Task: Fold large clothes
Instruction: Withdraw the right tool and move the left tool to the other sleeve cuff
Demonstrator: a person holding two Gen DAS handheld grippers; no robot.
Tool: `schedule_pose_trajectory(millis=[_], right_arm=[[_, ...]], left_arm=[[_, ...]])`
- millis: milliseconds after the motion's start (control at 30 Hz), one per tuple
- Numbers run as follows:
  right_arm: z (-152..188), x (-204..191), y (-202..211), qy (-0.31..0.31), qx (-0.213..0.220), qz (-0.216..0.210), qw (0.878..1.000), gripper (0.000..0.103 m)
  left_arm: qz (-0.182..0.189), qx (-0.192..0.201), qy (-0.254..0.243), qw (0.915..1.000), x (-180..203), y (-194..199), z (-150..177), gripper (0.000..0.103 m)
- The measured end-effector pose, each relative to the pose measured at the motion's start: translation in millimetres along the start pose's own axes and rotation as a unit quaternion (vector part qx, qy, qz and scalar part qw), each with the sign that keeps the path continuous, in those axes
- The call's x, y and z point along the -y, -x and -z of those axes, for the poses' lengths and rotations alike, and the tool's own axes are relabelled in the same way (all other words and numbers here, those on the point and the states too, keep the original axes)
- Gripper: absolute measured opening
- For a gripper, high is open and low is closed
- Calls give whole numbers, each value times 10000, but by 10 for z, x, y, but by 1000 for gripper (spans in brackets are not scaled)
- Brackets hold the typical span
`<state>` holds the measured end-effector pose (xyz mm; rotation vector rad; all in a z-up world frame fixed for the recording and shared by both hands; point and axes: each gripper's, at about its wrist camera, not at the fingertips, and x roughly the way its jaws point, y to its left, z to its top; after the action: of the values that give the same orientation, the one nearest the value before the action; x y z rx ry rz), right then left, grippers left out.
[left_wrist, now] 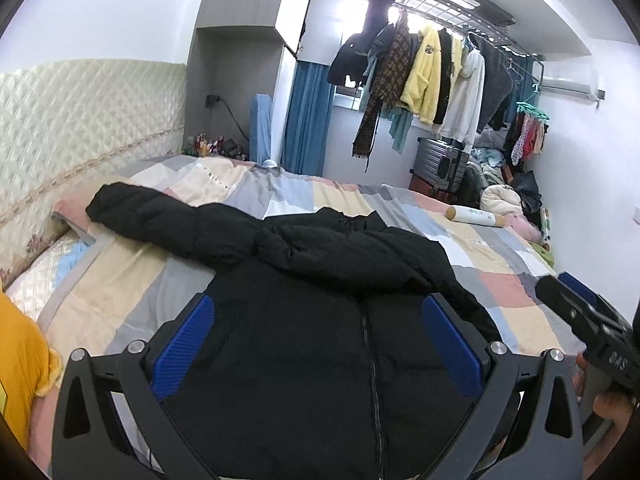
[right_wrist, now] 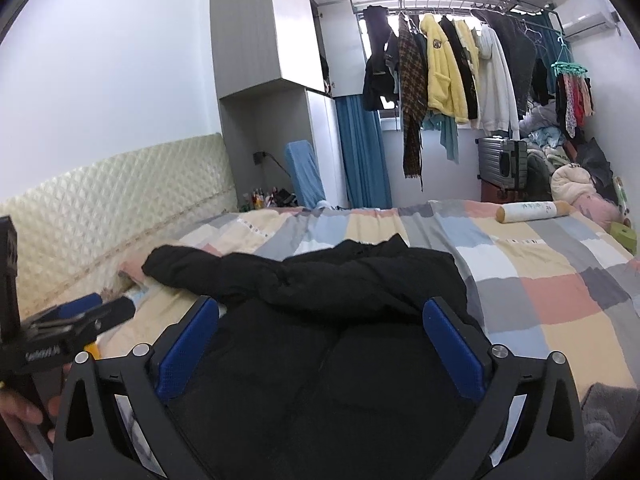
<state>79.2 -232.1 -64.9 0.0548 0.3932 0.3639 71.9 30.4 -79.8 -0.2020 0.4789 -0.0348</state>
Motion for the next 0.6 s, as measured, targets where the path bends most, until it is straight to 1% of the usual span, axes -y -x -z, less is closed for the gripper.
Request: schedule_pose_trajectory(millis=[67, 167, 367, 433, 600], right_arm=[[86, 24, 34, -49, -8, 17, 10000, 103], [191, 54, 22, 17, -17, 155, 9999, 103], [437, 246, -129, -187, -119, 375, 9991, 103], [495, 305, -183, -216, -176, 478, 9985, 103], [539, 415, -230, -395, -277, 490, 9976, 103]], left_arm=[[-8, -23, 31, 10000, -18, -8, 61, 103], [-50, -21, 92, 9999, -55, -4, 144, 103], [-38, -102, 318, 9994, -239, -110, 255, 103], [-48, -128, 404, 9991, -320, -145, 263, 103], [-70, -122, 552, 9984, -585, -199, 184, 103]])
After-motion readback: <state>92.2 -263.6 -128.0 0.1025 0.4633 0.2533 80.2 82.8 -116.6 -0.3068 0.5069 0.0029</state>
